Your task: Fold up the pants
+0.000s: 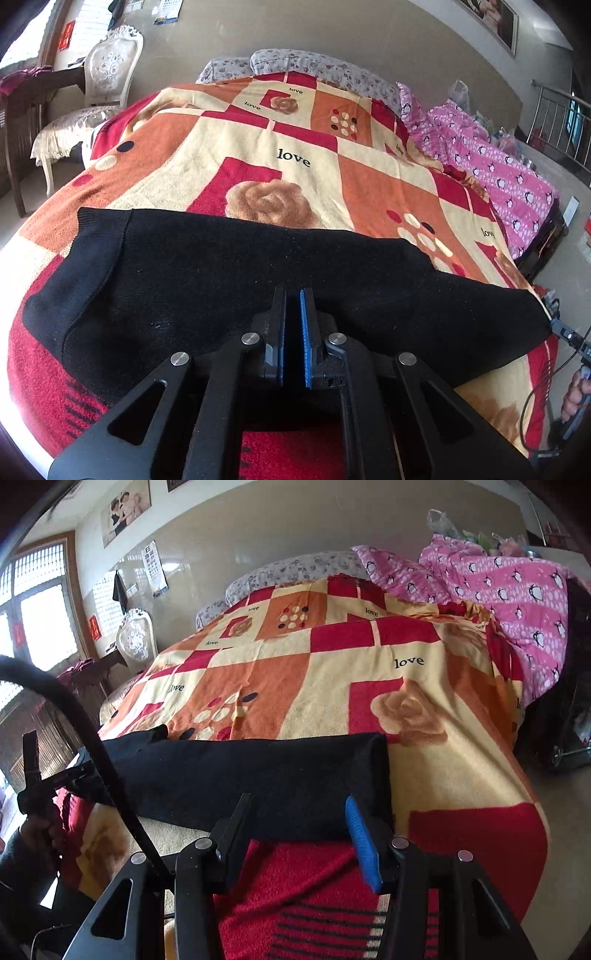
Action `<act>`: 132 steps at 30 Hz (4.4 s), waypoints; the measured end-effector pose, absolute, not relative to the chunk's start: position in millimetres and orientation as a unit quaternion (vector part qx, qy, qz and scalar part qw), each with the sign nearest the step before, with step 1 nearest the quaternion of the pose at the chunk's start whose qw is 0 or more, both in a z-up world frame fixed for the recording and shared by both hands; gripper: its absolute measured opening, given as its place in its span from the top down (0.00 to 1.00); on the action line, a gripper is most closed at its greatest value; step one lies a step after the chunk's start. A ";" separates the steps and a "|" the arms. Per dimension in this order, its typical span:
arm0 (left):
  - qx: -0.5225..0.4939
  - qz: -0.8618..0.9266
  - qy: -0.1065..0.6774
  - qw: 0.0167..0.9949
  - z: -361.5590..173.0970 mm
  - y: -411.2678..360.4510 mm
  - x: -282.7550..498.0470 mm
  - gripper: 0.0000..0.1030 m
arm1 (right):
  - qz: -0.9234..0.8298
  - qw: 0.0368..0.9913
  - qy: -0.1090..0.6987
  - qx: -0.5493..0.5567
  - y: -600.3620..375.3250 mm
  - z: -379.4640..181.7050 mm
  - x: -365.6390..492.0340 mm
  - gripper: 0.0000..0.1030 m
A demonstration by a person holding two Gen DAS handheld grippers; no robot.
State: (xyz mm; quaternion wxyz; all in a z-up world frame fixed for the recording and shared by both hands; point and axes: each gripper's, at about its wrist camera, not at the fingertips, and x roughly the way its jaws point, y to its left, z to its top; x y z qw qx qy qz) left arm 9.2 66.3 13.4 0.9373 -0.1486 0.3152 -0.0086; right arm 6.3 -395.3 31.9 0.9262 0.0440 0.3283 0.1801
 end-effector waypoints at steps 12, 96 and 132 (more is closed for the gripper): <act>-0.168 -0.009 0.321 0.932 4.7 51.4 14.6 0.93 | 0.080 0.919 0.383 0.048 -405.7 9.2 48.1 0.53; -0.216 -0.033 0.316 0.923 0.6 61.4 15.2 0.91 | 0.164 0.921 0.349 -0.056 -331.1 -4.7 90.9 0.09; -0.233 -0.044 0.311 0.920 -1.1 64.0 14.1 0.91 | 0.188 0.877 0.316 0.310 -450.9 -8.0 19.5 0.27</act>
